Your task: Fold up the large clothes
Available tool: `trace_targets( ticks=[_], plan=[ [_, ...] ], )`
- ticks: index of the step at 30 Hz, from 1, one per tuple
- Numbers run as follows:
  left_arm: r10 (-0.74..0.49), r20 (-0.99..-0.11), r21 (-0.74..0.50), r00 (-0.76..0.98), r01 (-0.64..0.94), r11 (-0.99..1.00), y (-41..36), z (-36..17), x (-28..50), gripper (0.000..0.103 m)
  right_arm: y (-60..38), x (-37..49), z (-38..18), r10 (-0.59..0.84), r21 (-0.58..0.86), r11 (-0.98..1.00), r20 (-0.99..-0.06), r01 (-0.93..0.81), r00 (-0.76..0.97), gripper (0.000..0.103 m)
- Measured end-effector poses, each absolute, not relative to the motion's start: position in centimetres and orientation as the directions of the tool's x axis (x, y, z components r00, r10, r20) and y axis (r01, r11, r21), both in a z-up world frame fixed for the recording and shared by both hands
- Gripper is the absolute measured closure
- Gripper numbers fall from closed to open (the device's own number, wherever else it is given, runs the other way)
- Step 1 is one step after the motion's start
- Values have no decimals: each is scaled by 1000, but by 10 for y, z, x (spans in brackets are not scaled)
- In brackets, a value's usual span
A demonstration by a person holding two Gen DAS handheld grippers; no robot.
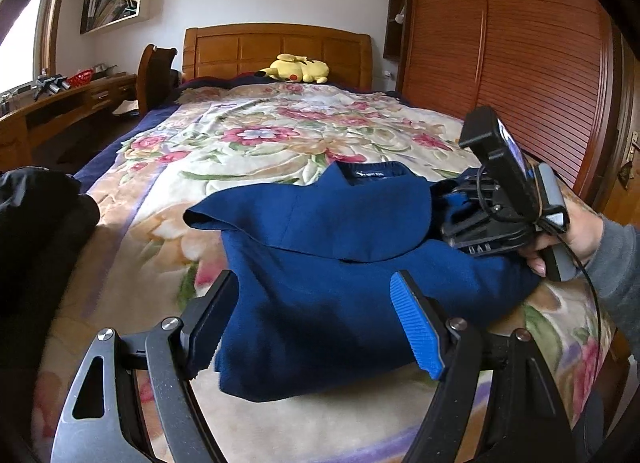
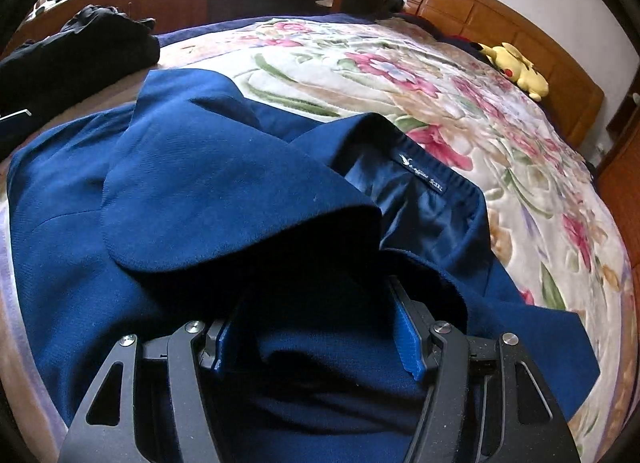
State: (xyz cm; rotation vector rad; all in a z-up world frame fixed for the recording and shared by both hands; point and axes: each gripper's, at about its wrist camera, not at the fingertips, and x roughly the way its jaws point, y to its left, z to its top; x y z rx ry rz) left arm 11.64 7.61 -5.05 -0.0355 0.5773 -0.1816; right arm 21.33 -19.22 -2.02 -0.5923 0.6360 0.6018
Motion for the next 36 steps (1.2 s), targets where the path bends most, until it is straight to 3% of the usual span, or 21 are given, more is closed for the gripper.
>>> trace_targets(
  ticks=[1, 2, 6, 12, 15, 21, 25, 27, 30, 32, 36],
  plan=[
    [-181, -541, -81, 821, 164, 983, 75, -51, 116, 24, -188, 210, -24, 331, -315, 660, -693, -682, 640, 77],
    [-182, -541, -77, 821, 167, 983, 73, -51, 116, 24, -185, 209, -25, 325, -330, 643, -700, -691, 636, 94],
    [-183, -542, -74, 820, 170, 983, 70, -51, 116, 24, -182, 204, -10, 325, -411, 630, -631, -659, 705, 97],
    [-178, -549, -81, 816, 160, 984, 70, -52, 116, 24, -188, 212, 43, 362, -397, 737, -450, -547, 816, 98],
    [-174, -554, -81, 814, 156, 984, 70, -53, 116, 24, -185, 227, 53, 346, -392, 770, -406, -503, 846, 98],
    [-165, -562, -75, 810, 149, 986, 68, -55, 116, 24, -159, 262, 42, 262, -427, 791, -411, -438, 873, 98],
    [-159, -571, -69, 805, 146, 987, 67, -57, 117, 24, -130, 279, 24, 200, -452, 783, -467, -427, 862, 98],
    [-158, -575, -70, 802, 144, 987, 68, -57, 118, 24, -120, 293, 18, 143, -457, 784, -525, -420, 839, 93],
    [-154, -578, -79, 801, 133, 988, 70, -56, 119, 24, -113, 300, 14, 121, -439, 789, -575, -430, 809, 73],
    [-153, -576, -83, 803, 129, 988, 71, -56, 119, 24, -111, 298, 22, 136, -440, 792, -549, -423, 825, 48],
    [-153, -572, -83, 806, 129, 988, 72, -55, 120, 24, -125, 272, 41, 221, -374, 818, -497, -437, 839, 42]
  ],
)
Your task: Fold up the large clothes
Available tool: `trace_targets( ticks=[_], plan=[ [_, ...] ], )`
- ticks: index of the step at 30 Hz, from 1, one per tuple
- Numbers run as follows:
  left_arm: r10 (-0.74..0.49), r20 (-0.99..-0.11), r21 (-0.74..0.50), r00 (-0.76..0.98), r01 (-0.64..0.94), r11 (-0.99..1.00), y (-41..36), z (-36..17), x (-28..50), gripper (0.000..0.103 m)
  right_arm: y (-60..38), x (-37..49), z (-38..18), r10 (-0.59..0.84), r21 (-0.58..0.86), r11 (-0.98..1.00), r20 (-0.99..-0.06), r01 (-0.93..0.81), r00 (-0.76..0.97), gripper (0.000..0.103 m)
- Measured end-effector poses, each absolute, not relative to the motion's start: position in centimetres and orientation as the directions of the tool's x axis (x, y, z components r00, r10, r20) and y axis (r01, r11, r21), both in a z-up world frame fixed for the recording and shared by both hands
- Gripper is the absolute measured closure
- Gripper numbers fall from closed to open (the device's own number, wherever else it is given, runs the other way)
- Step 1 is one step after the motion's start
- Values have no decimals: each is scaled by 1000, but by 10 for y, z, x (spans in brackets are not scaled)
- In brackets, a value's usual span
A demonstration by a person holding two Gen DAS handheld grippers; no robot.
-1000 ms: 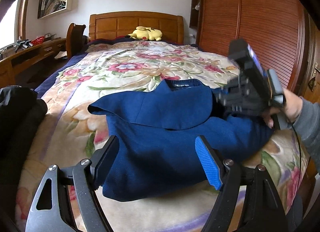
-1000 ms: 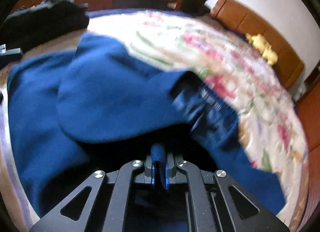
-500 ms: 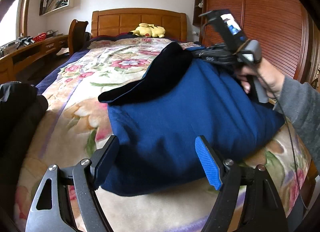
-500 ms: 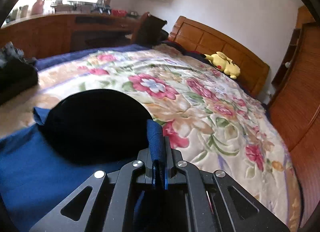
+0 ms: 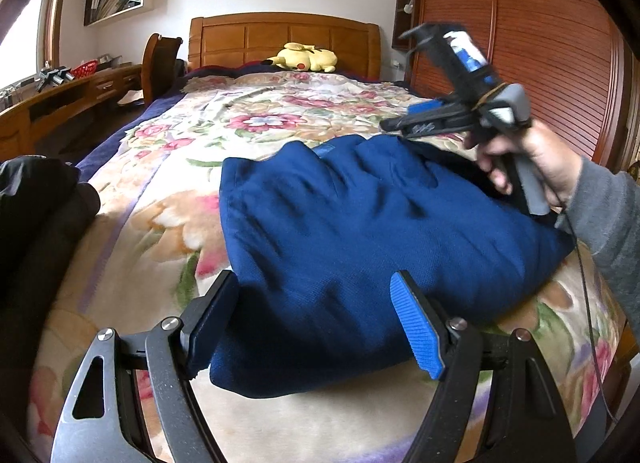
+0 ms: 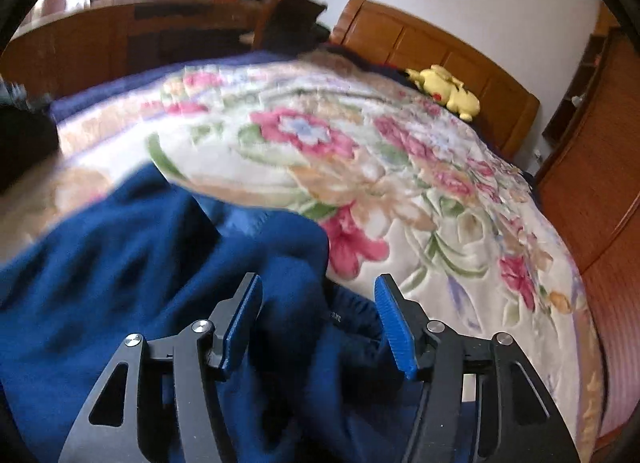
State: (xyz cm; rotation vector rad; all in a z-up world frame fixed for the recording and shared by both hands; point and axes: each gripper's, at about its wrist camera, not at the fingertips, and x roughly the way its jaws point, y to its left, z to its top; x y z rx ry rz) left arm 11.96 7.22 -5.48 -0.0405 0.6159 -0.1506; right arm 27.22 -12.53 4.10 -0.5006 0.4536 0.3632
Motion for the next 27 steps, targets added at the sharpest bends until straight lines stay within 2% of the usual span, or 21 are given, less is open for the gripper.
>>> trace_targets(
  ticks=[4, 8, 16, 27],
  plan=[
    [-151, -564, -84, 812, 125, 989, 73, -53, 120, 24, -146, 236, 55, 283, -355, 817, -437, -453, 854, 40],
    [-163, -544, -91, 823, 136, 987, 68, -47, 119, 24, -181, 203, 45, 302, -355, 812, -424, -463, 854, 40],
    [-187, -527, -82, 829, 169, 982, 50, -42, 121, 24, -248, 173, 24, 240, -341, 837, -472, -427, 848, 40],
    [-215, -533, -77, 818, 206, 976, 24, -45, 132, 24, -260, 158, 24, 181, -345, 841, -548, -418, 816, 40]
  ],
)
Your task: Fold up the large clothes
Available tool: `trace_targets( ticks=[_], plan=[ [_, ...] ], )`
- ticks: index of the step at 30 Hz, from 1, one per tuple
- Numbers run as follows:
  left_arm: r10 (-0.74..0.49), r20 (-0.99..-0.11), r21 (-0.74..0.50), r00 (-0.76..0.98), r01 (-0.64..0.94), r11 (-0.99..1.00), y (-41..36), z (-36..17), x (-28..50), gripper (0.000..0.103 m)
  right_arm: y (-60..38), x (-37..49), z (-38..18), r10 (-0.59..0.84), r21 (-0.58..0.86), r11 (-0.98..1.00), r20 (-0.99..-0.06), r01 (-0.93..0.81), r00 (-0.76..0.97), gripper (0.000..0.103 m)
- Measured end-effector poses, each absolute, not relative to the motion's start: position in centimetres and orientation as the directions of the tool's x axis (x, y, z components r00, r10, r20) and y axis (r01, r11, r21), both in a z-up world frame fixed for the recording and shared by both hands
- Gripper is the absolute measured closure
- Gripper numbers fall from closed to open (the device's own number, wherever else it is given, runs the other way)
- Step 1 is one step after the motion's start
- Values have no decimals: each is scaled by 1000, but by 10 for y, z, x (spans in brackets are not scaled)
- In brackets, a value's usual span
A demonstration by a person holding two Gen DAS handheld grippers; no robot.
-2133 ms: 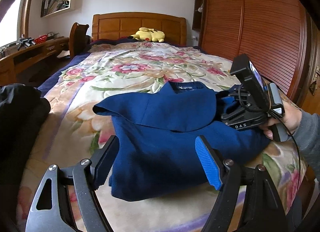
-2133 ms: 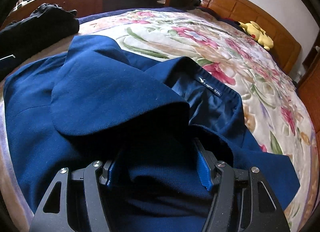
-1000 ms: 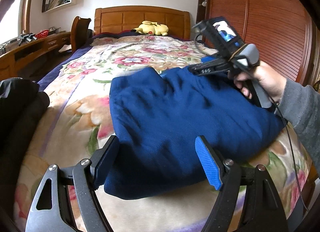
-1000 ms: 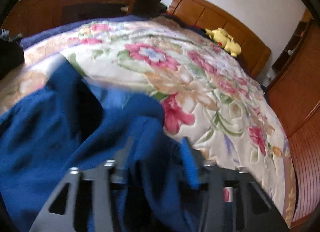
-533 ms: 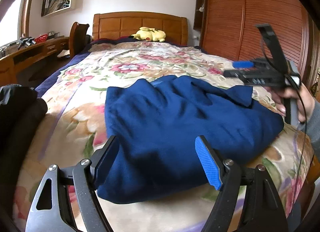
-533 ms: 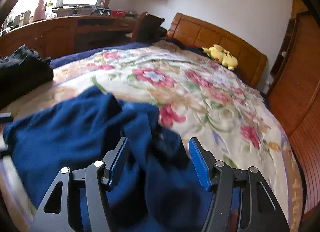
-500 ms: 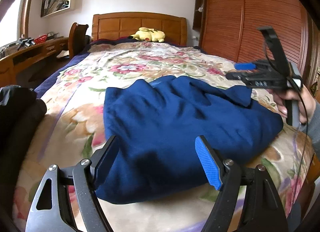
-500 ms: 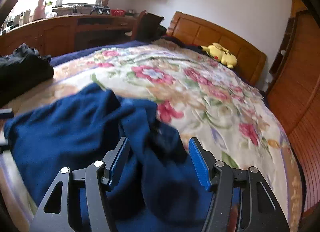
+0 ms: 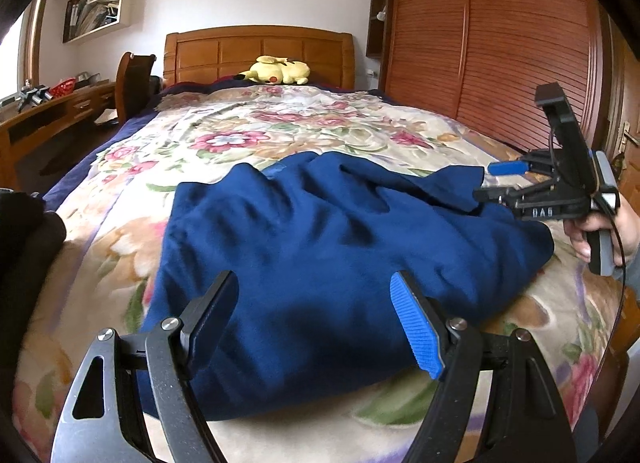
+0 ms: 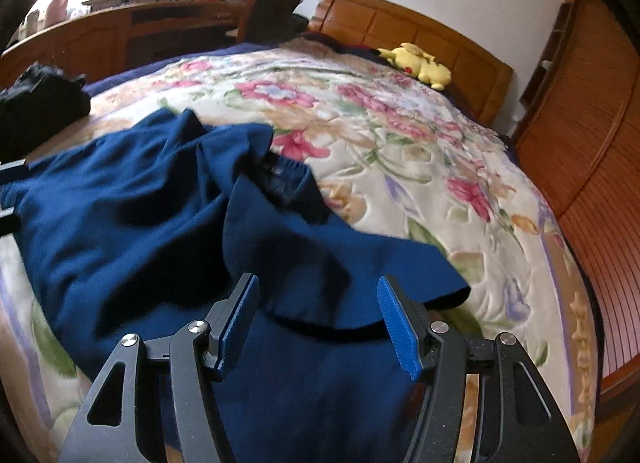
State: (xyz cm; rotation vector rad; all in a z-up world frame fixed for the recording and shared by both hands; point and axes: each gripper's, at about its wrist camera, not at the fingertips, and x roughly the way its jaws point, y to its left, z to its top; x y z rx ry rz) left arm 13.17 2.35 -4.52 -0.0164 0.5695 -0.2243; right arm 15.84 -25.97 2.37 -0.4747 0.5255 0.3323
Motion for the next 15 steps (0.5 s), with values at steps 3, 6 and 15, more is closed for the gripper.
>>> trace_targets(
  ticks=[3, 6, 15],
  plan=[
    [-205, -541, -63, 815, 204, 977, 20, -47, 134, 24, -253, 157, 17, 181, -365, 816, -576, -449, 797, 40],
    [-204, -547, -59, 812, 206, 977, 18, -48, 135, 24, -247, 159, 8, 160, -396, 791, -602, -467, 782, 40],
    [-197, -547, -63, 814, 195, 979, 24, -48, 132, 24, -244, 190, 3, 58, -469, 785, -595, -404, 802, 40]
  ],
)
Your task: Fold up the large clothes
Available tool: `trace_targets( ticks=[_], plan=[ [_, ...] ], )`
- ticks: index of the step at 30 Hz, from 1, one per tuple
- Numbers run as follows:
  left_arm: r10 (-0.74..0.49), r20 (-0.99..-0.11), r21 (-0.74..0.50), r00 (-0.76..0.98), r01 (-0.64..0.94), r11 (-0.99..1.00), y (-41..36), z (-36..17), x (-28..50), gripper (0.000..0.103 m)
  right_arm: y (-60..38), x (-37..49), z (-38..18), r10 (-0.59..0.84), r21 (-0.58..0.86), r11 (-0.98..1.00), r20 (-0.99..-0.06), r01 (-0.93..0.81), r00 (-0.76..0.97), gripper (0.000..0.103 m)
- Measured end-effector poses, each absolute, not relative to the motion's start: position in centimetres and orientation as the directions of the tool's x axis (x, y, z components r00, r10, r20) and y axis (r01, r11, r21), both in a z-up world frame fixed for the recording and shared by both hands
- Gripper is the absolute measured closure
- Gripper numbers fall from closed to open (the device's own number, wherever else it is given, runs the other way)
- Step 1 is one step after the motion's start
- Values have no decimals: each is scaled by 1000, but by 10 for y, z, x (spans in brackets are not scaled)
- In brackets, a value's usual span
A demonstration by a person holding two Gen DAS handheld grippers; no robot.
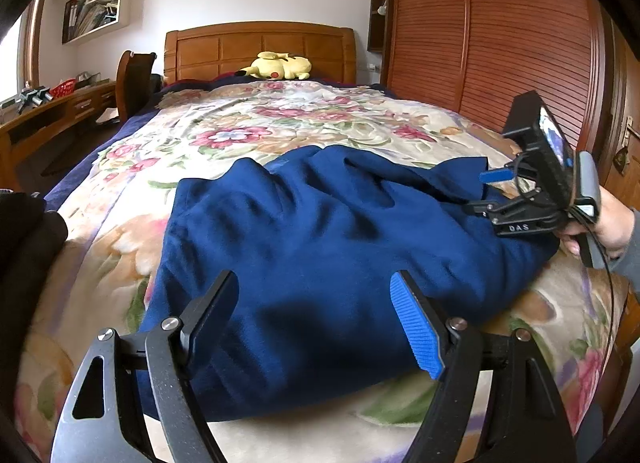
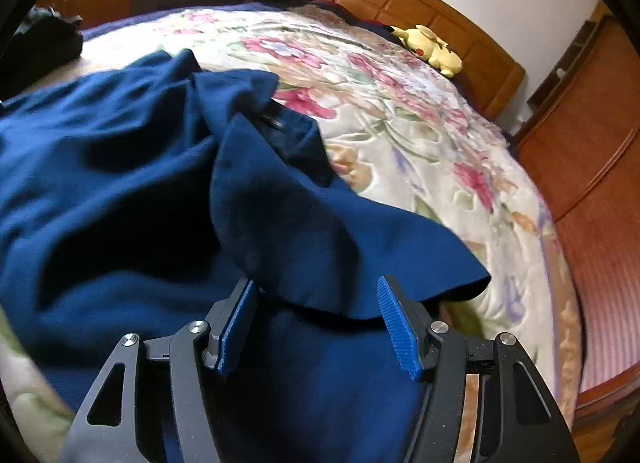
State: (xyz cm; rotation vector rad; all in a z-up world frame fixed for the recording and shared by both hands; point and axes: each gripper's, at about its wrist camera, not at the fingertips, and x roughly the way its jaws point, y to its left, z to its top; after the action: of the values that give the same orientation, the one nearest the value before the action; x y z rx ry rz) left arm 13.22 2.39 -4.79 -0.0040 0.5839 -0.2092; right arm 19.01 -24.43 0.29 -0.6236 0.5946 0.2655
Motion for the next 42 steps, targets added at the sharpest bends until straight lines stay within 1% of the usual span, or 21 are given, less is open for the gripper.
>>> trace_targets(
  ticks=[1, 2, 4, 7, 10, 13, 15, 22, 23, 24, 25, 26, 28, 31, 33, 37, 39, 42],
  plan=[
    [-197, -546, -63, 814, 195, 979, 24, -48, 132, 24, -243, 193, 3, 47, -483, 779, -590, -399, 806, 57],
    [-197, -545, -63, 815, 195, 979, 24, -47, 131, 24, -243, 197, 5, 41, -491, 773, -593, -401, 804, 81],
    [-198, -544, -62, 815, 197, 978, 24, -47, 131, 24, -242, 205, 9, 18, -514, 769, -579, -381, 815, 97],
    [-198, -546, -58, 814, 200, 978, 24, -48, 132, 24, -239, 220, 18, 0, -533, 777, -532, -334, 847, 99],
    [-198, -548, -54, 813, 201, 978, 23, -48, 132, 24, -236, 237, 36, -18, -533, 802, -472, -269, 881, 99],
    [-196, -550, -54, 812, 200, 978, 23, -49, 133, 24, -228, 257, 53, -28, -515, 828, -432, -221, 901, 99],
    [-194, -552, -54, 811, 197, 979, 23, -49, 134, 24, -217, 268, 55, -39, -529, 824, -407, -201, 912, 99],
    [-196, -558, -58, 806, 198, 979, 24, -51, 135, 24, -195, 307, 47, -58, -526, 833, -393, -173, 918, 99],
    [-197, -559, -58, 806, 198, 978, 24, -51, 136, 24, -194, 313, 44, -70, -527, 833, -406, -171, 911, 99],
    [-198, -559, -58, 805, 200, 978, 24, -51, 136, 24, -194, 317, 41, -78, -523, 834, -426, -175, 902, 95],
    [-199, -559, -56, 805, 202, 978, 23, -51, 136, 24, -195, 320, 42, -79, -514, 839, -439, -179, 895, 81],
    [-199, -559, -55, 805, 204, 977, 23, -51, 137, 24, -196, 322, 44, -59, -486, 852, -456, -193, 888, 57],
    [-203, -559, -53, 804, 210, 976, 21, -50, 137, 24, -204, 320, 57, 28, -399, 883, -477, -245, 878, 35],
    [-204, -558, -48, 805, 214, 976, 20, -50, 137, 24, -218, 309, 75, 81, -337, 908, -440, -248, 894, 31],
    [-202, -557, -44, 805, 214, 976, 19, -50, 136, 24, -229, 300, 79, 107, -308, 915, -435, -260, 894, 31],
    [-197, -555, -38, 808, 212, 976, 18, -50, 133, 24, -250, 283, 79, 94, -318, 917, -411, -239, 907, 30],
    [-195, -556, -41, 808, 208, 977, 20, -50, 133, 24, -261, 277, 77, 84, -310, 923, -412, -226, 907, 30],
    [-193, -557, -46, 807, 203, 978, 21, -51, 132, 24, -278, 279, 65, 34, -308, 932, -453, -192, 891, 30]
  ],
)
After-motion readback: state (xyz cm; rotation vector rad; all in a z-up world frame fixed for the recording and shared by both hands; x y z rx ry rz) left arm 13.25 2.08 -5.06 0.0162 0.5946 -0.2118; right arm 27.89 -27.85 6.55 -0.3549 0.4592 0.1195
